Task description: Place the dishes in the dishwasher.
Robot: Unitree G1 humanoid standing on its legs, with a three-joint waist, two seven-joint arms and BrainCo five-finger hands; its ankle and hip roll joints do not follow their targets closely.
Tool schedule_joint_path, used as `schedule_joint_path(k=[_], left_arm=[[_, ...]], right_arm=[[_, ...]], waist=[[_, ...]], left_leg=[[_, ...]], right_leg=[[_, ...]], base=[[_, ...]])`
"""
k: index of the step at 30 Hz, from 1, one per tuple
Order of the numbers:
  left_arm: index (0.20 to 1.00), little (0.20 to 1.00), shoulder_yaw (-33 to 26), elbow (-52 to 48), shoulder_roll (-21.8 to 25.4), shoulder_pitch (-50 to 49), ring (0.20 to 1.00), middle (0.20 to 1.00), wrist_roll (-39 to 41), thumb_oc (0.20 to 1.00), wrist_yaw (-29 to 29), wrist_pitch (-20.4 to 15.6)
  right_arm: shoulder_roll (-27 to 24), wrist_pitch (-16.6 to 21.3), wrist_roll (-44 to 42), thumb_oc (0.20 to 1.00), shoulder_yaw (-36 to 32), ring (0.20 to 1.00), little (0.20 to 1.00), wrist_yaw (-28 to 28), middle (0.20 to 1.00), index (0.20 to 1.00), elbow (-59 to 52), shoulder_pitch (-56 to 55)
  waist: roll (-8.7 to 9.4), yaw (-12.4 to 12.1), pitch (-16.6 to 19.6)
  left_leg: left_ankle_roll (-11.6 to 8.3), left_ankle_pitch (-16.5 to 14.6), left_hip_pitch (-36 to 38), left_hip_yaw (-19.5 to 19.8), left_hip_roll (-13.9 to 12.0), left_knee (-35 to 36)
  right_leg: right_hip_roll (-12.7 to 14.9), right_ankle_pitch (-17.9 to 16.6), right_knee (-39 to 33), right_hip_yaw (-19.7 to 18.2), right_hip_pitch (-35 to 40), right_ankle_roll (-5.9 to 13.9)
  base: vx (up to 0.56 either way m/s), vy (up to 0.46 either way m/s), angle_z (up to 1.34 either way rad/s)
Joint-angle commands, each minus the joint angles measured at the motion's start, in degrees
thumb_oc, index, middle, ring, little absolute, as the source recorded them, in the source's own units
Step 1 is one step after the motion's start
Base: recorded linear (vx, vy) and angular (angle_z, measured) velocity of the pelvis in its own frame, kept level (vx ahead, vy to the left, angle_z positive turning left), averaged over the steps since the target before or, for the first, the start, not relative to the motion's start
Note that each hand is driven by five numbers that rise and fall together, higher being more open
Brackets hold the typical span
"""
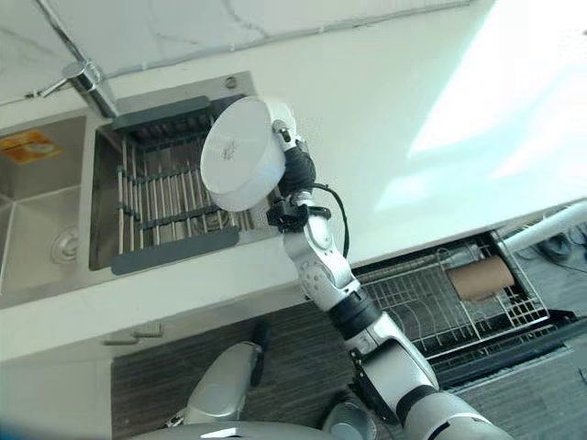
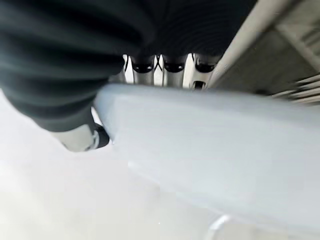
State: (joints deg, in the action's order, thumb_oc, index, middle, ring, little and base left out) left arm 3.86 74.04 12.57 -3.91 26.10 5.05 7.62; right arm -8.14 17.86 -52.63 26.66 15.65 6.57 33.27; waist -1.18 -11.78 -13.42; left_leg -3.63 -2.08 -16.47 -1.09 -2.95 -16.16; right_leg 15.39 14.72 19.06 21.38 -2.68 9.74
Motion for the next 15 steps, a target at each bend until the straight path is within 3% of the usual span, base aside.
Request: schedule_joint_path(k=[1, 5, 6, 15], left_arm=[[1.000, 1.000, 3.2, 3.0, 1.5, -1.7, 1.000, 1.000, -2.7, 1.000, -1.7, 0.6], [1.000, 1.000, 3.7, 2.9, 1.1, -2.4, 1.000, 1.000, -3.5, 1.000, -3.0, 1.4], [1.000, 1.000, 3.5, 3.3, 0.9, -3.1, 1.000, 1.000, -5.0, 1.000, -3.5, 1.8], [1.000, 1.000, 3.9, 6.2, 1.1, -2.0, 1.000, 1.000, -5.4, 1.000, -3.7, 1.8]], right_arm=[[1.4, 5.4, -3.7, 0.200, -2.7, 0.200, 0.200, -2.7, 0.200, 0.200, -3.7, 3.2], [0.1, 5.9, -6.6, 0.200, -4.1, 0.200, 0.200, -3.6, 0.200, 0.200, -7.0, 0.3], [-0.4, 6.4, -11.0, 0.200, -4.6, 0.200, 0.200, -5.6, 0.200, 0.200, -9.0, -1.4], [-3.4, 9.2, -22.8, 0.200, -7.5, 0.200, 0.200, -8.5, 0.200, 0.200, -23.0, -7.8]], waist=[[-0.38, -1.9, 2.2], [-0.51, -0.2, 3.4], [-0.35, 0.7, 4.4], [0.79, 5.7, 6.8]], left_leg=[[0.55, -4.3, 3.4, -0.6, -0.6, -1.0], [0.39, -5.3, 7.1, -2.4, -1.7, -1.0], [0.22, -6.1, 9.0, -3.6, -2.2, -1.0], [0.23, -7.3, 11.2, -7.2, -3.9, -1.0]], right_leg=[[1.9, -8.1, -1.9, 0.8, -2.3, -0.27], [0.9, -7.2, -1.9, -0.6, 0.1, -1.24], [0.4, -6.7, -1.9, -1.5, 1.1, -1.29], [-0.9, -6.7, -1.9, -4.4, 0.5, -1.54]], base=[[0.04, -0.094, -0.36], [0.04, -0.110, -0.34], [0.08, -0.123, -0.44], [0.02, -0.100, -0.30]])
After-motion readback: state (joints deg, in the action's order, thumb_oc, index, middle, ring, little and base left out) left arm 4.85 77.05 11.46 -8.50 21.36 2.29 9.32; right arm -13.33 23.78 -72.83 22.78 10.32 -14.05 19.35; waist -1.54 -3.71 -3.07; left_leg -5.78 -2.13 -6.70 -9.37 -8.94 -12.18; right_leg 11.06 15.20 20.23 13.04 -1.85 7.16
